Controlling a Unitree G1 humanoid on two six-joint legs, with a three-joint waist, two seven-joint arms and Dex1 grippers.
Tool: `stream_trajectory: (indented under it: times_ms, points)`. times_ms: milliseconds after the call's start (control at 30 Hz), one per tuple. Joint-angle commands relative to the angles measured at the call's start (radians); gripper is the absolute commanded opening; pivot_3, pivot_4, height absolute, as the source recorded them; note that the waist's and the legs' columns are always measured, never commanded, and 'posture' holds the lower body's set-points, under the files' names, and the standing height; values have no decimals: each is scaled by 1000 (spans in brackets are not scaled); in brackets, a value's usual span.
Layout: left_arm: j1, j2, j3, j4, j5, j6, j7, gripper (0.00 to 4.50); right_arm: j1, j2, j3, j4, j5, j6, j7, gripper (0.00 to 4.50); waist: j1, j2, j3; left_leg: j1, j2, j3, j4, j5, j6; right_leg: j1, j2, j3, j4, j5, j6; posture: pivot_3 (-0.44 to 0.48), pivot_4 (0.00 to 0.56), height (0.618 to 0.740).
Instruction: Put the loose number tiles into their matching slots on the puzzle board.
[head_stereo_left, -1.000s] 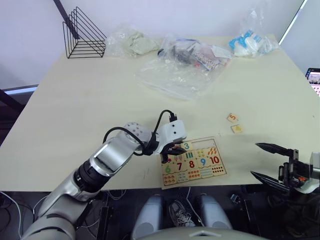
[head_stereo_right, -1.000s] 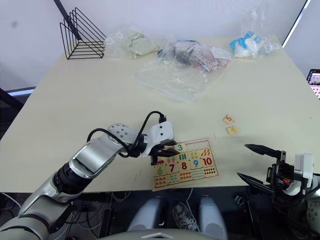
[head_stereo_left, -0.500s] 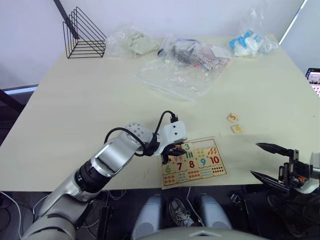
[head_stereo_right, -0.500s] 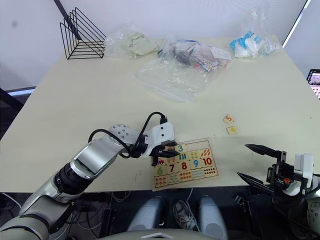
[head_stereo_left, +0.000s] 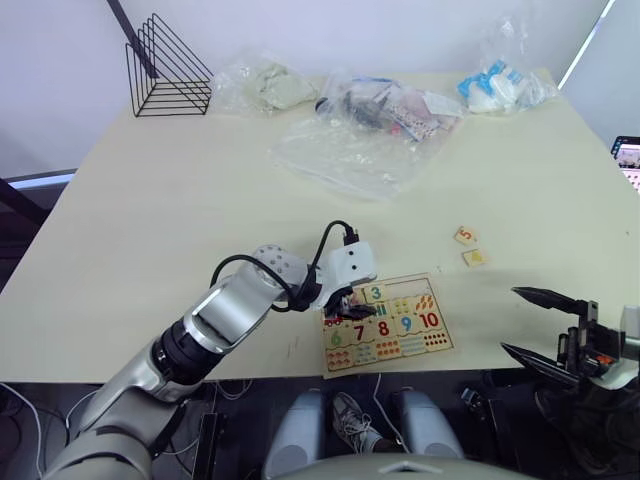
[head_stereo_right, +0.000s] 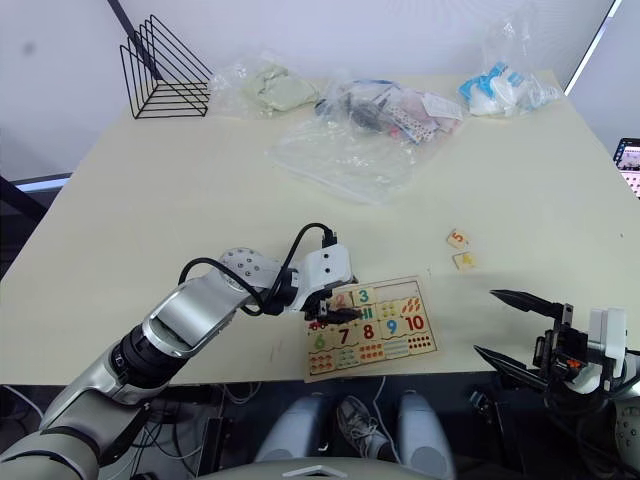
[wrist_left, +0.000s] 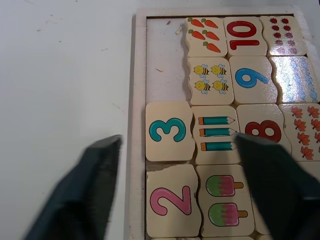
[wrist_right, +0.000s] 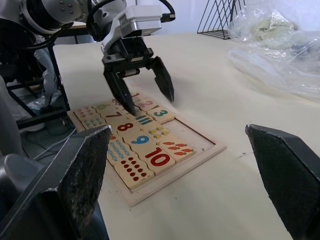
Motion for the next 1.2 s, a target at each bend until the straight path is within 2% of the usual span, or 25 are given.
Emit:
stream_trajectory:
  times_ms: [33, 333, 500, 667, 700, 733, 833, 1000, 1200]
  points:
    - [-15, -2, 12, -13, 3, -5, -2, 4445, 2, -3, -25, -33, 13, -13, 1, 4500, 0, 0, 0, 0, 0, 1, 0, 0, 0, 0, 0, 0, 0, 0, 0, 0, 150, 740]
    - [-9, -6, 49, 5, -11, -40, -1, 4445, 5, 0, -26, -33, 13, -15, 0, 4500, 0, 0, 0, -4, 15, 25, 4, 0, 0, 0, -1, -5, 1, 0, 0, 0, 150, 740]
    - [-9, -4, 109, 61, -46, -139, -51, 4445, 12, 11, -23, -33, 8, -25, -7, 4500, 1, 0, 0, -12, 35, 49, 10, 0, 0, 0, -1, -13, 1, -1, 0, 0, 150, 740]
    - [-37, -49, 160, 157, -64, -191, -67, 4445, 11, 20, -21, -31, 4, -29, -9, 4500, 4, 0, 0, -14, 37, 56, 11, 0, 0, 0, -1, -13, 1, -1, 2, 0, 150, 740]
    - [-45, -60, 169, 178, -69, -203, -74, 3937, 10, 21, -21, -31, 4, -30, -9, 4500, 4, 0, 0, -14, 37, 56, 12, 0, 0, 0, -1, -13, 1, -1, 2, 0, 150, 740]
    - [-54, -64, 169, 197, -66, -226, -87, 3661, 9, 20, -21, -30, 5, -30, -9, 4500, 4, 0, 0, -14, 37, 56, 12, 0, 0, 0, -1, -14, 1, -1, 2, 0, 150, 740]
    - [-68, -72, 167, 235, -58, -273, -116, 2178, 6, 19, -21, -28, 5, -30, -10, 4500, 1, 0, 0, -14, 37, 56, 12, 0, 0, 0, -1, -14, 1, -1, 2, 0, 150, 740]
    - [-84, -75, 134, 291, -43, -353, -195, 51, 7, 19, -22, -23, 3, -34, -10, 4500, 1, 0, 0, -14, 37, 57, 12, 0, 0, 0, -1, -14, 1, -1, 2, 0, 150, 740]
    - [-88, -78, 89, 334, 0, -406, -258, 10, 11, 22, -24, -21, 2, -39, -11, 4500, 1, 0, 0, -14, 37, 58, 12, 0, 0, 0, -1, -14, 1, -1, 2, 0, 150, 740]
